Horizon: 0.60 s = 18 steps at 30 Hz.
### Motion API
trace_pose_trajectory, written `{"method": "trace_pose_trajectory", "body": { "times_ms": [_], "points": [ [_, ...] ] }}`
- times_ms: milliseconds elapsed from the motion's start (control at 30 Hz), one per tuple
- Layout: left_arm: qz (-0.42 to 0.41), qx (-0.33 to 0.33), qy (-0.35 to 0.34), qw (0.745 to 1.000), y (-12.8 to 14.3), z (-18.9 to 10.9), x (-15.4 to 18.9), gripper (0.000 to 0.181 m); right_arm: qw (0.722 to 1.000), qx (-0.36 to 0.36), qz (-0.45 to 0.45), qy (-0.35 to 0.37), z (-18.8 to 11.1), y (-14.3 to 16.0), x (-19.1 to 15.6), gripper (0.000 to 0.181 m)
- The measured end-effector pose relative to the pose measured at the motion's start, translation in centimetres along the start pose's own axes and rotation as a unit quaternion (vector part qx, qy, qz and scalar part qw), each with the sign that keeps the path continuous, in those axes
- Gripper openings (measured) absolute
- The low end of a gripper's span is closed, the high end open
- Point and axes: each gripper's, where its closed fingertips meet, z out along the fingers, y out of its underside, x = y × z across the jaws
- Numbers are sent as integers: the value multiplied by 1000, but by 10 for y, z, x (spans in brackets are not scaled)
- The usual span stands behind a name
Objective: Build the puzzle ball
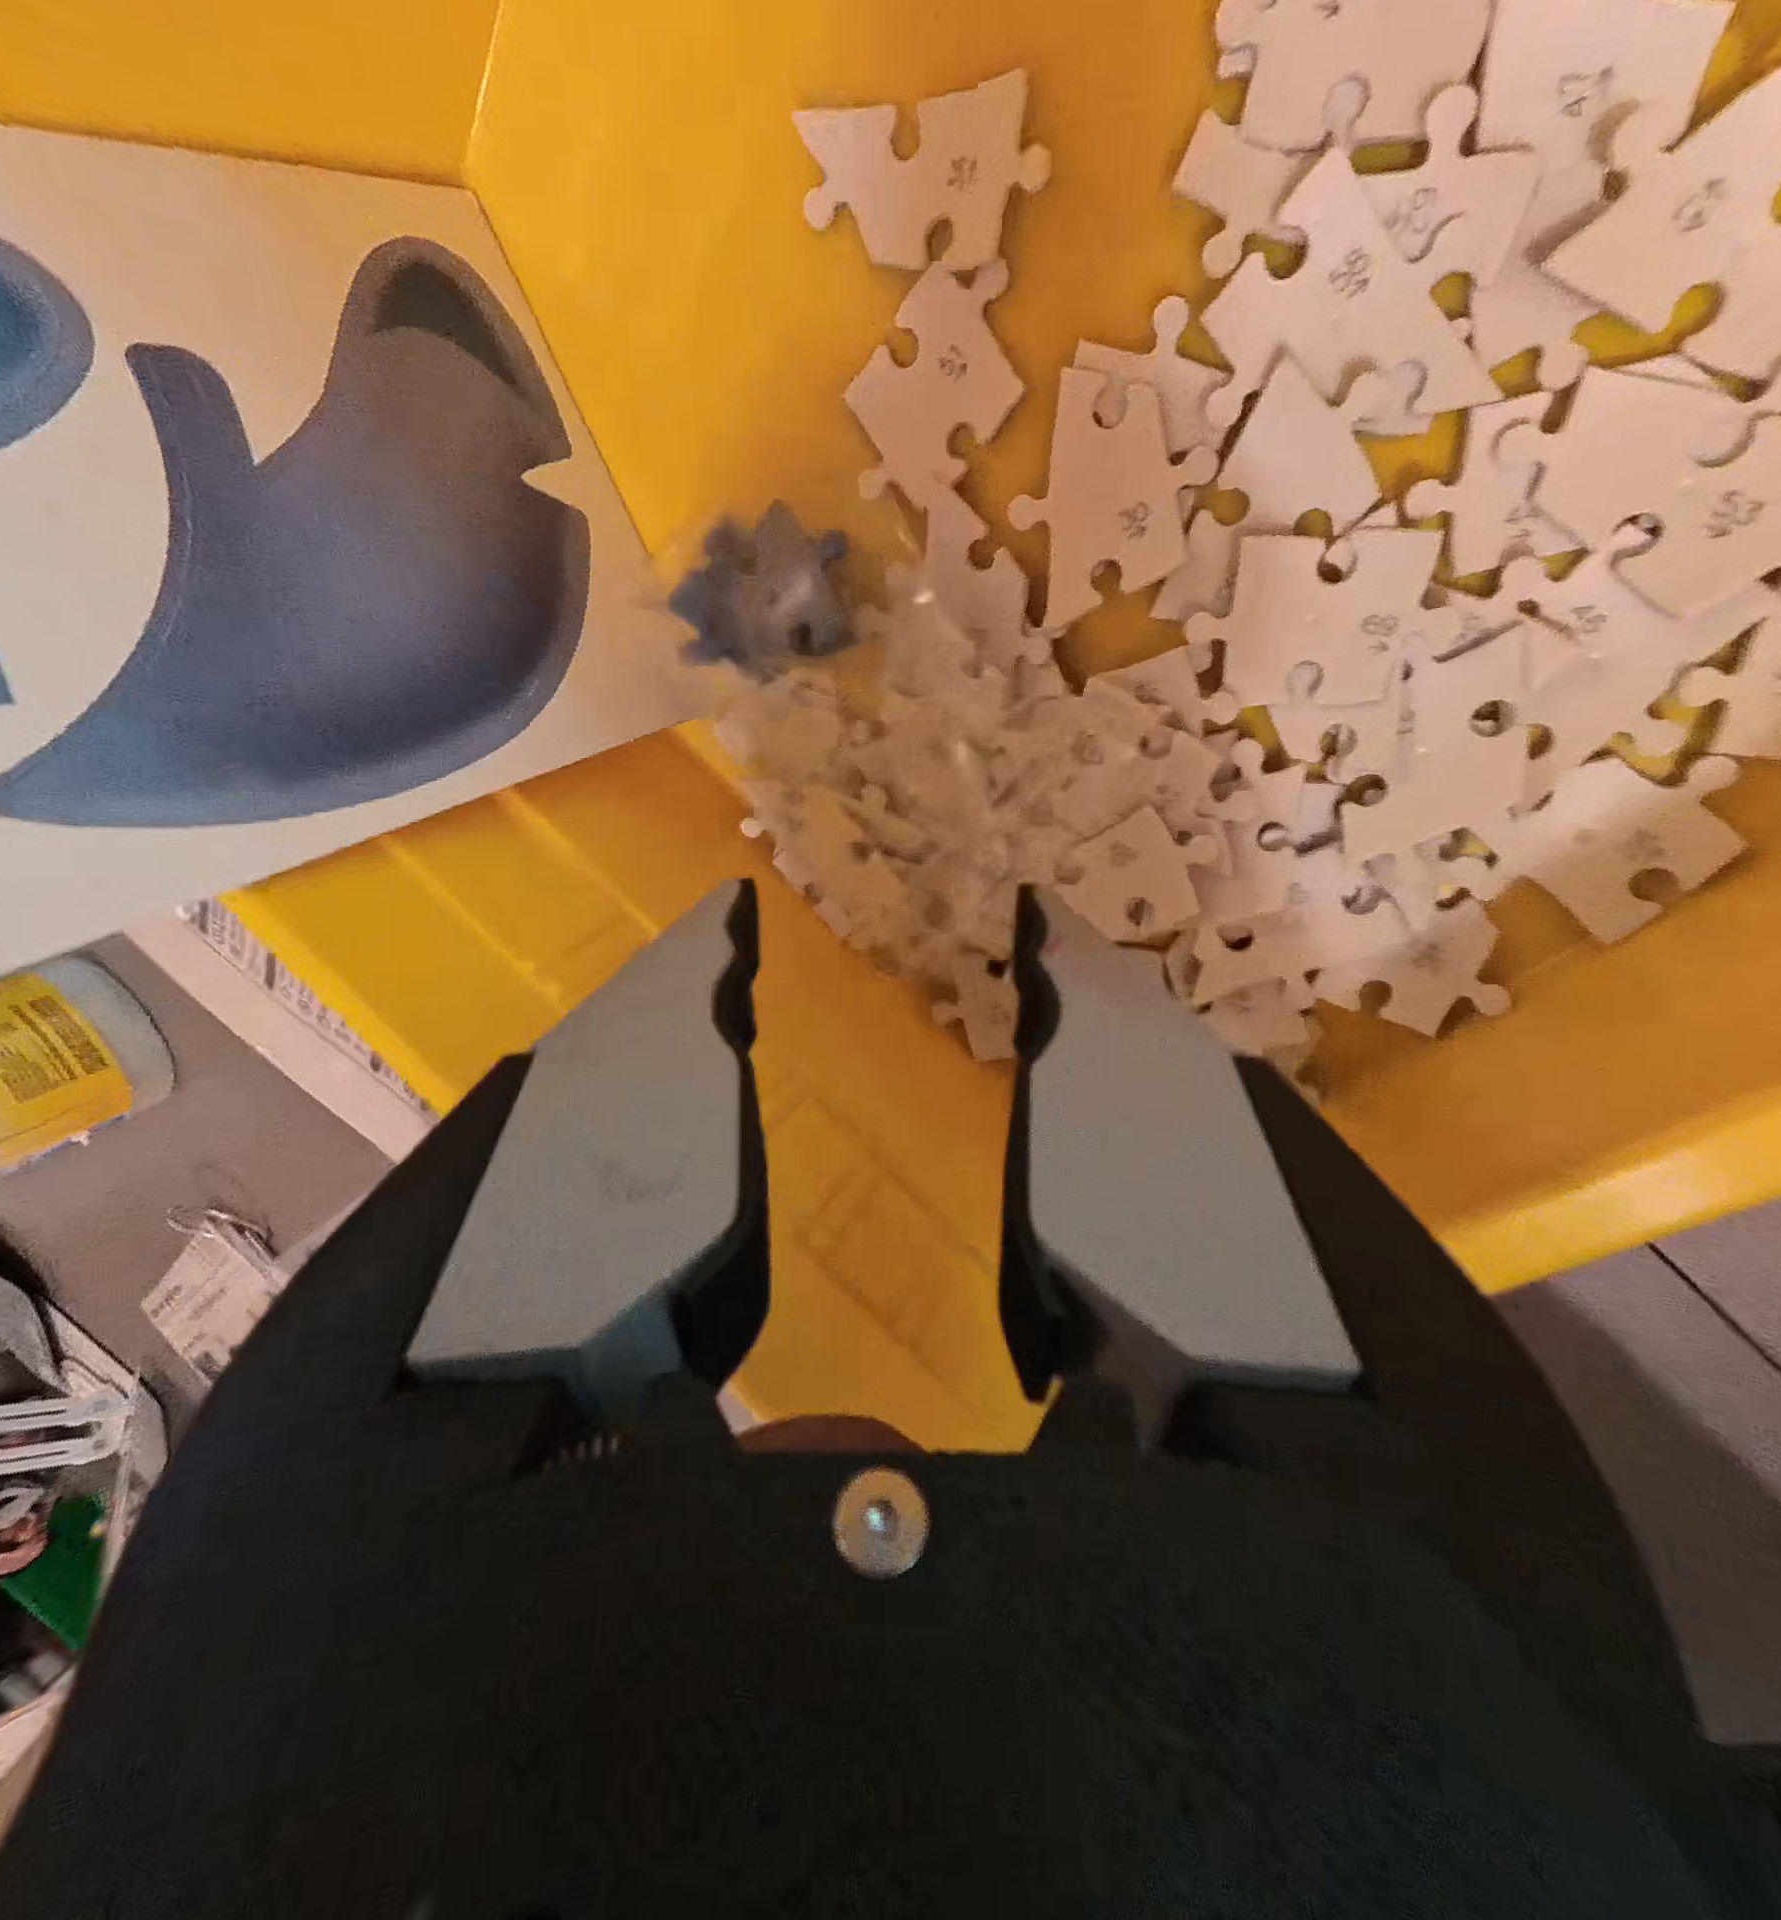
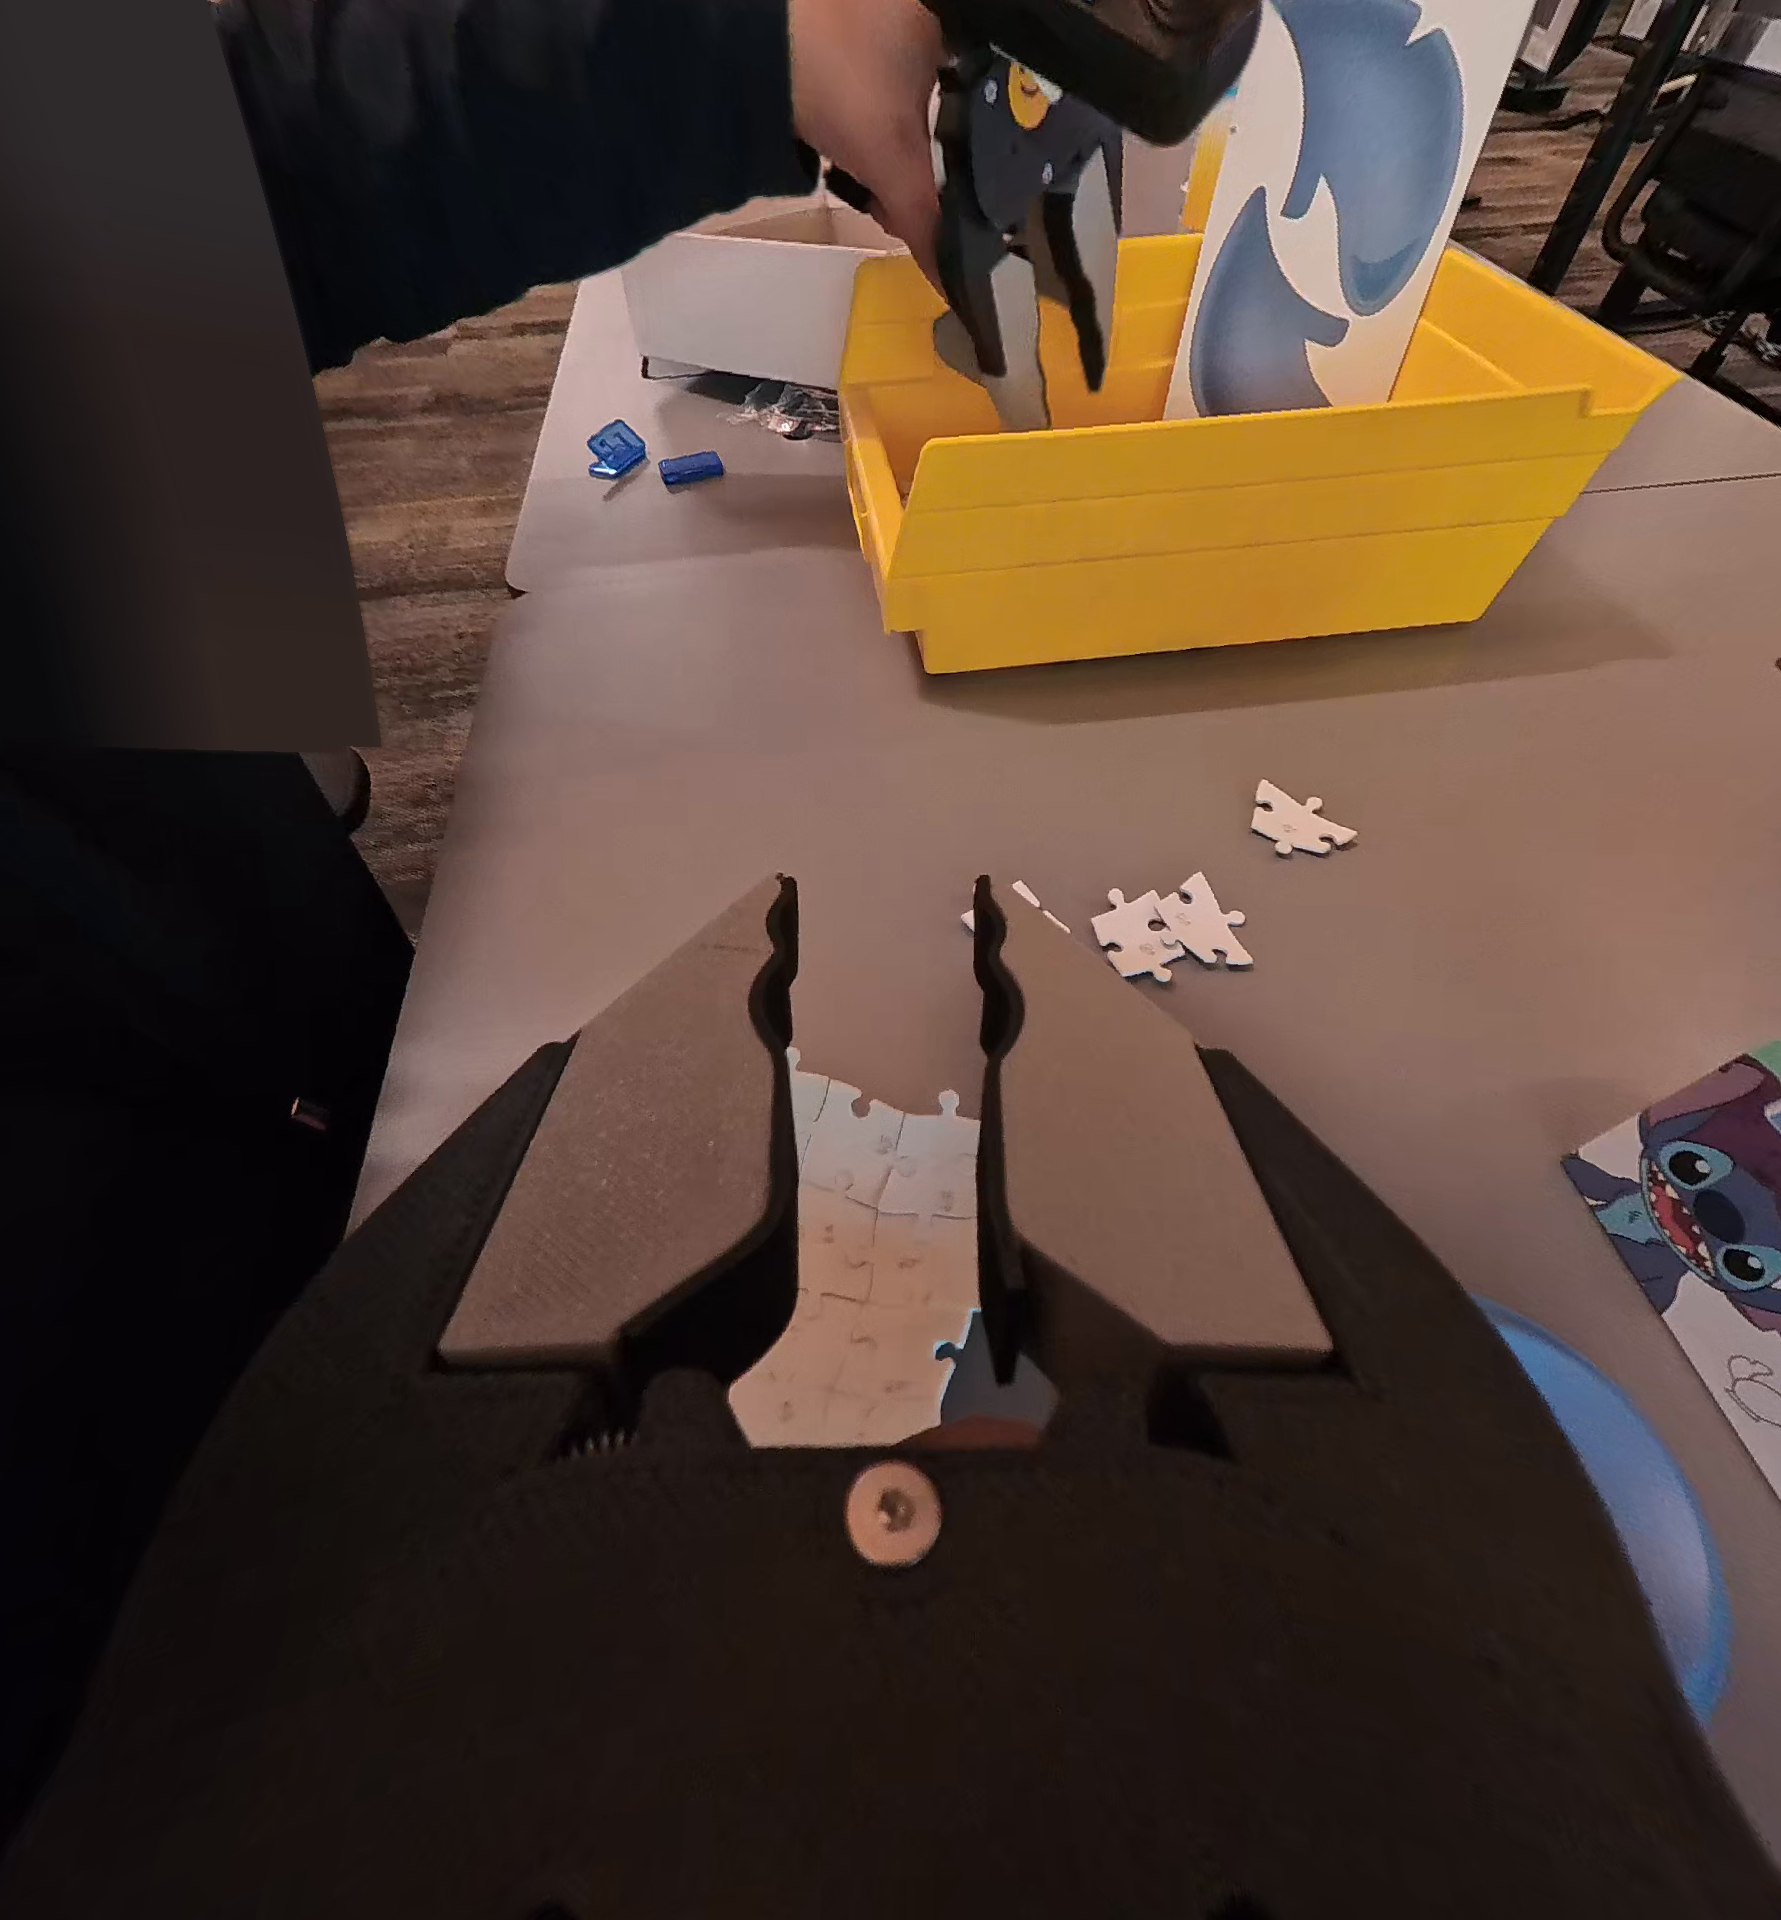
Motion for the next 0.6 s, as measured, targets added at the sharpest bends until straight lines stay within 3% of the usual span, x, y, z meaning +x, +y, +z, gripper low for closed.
{"method": "trace_pose_trajectory", "body": {
  "times_ms": [33, 100, 367, 433, 500, 567, 600],
  "points": [
    [11, -2, 5, 1000, -1, 4, 2, 24, 1000, 0, -4, 2, -1, 0, -1, 30],
    [48, -15, 4, 999, 1, 8, 3, 0, 1000, 3, -7, 5, -4, -1, -1, 30],
    [63, 38, -45, 996, -44, -17, -29, 0, 1000, 8, 1, 3, -9, 0, 2, 30],
    [56, 33, -12, 998, -48, -13, -25, 0, 1000, 3, 1, 5, -9, 2, 3, 30],
    [47, -6, 24, 999, -34, -4, -14, 0, 1000, 1, 2, 7, -9, 4, 4, 30],
    [49, -35, 7, 998, -19, 4, -14, 63, 1000, 1, 3, 9, -11, 5, 5, 30],
    [55, -37, -18, 998, -14, 6, -17, 76, 1000, 1, 5, 9, -11, 6, 6, 30]
  ]
}}
